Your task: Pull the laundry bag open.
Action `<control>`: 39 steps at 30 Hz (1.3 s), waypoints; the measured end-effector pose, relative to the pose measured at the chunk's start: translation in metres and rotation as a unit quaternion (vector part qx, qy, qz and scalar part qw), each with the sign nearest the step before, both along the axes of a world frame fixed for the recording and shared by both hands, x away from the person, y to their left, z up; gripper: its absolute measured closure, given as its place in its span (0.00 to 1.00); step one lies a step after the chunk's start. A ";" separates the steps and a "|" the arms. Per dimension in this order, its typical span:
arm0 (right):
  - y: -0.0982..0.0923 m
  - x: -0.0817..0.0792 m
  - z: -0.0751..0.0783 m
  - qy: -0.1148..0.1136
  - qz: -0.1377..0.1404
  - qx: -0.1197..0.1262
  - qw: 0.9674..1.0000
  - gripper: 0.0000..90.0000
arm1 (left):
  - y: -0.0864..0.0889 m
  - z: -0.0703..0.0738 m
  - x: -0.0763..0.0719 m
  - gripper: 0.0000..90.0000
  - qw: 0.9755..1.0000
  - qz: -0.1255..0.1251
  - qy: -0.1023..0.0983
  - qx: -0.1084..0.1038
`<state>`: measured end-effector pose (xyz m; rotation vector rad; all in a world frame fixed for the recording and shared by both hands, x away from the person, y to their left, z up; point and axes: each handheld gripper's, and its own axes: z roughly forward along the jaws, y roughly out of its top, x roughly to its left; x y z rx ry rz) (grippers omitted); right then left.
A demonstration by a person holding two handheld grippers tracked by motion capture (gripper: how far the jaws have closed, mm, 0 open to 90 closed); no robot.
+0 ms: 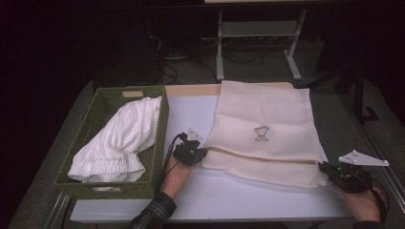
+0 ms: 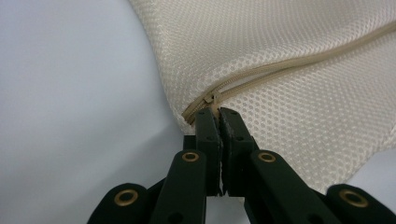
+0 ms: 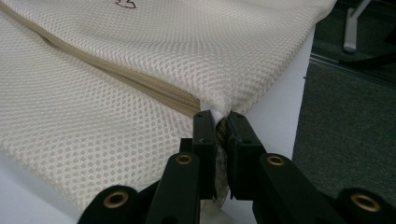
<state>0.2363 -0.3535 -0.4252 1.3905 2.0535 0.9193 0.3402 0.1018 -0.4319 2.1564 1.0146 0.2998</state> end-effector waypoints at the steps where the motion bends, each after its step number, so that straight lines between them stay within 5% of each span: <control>1: 0.000 0.001 0.000 -0.001 -0.002 0.000 1.000 0.92 | -0.001 0.000 0.002 0.97 1.000 0.001 -0.002 0.001; 18: -0.001 0.024 -0.002 -0.010 -0.006 0.005 1.000 0.92 | -0.014 0.007 0.048 0.97 0.999 0.020 -0.028 -0.026; 29: 0.000 0.040 -0.007 -0.007 -0.002 -0.006 1.000 0.91 | -0.025 0.006 0.082 0.97 0.999 0.026 -0.035 -0.011; 39: -0.003 0.046 -0.012 0.006 -0.002 0.003 1.000 0.86 | -0.026 -0.003 0.091 0.96 1.000 0.019 -0.014 0.013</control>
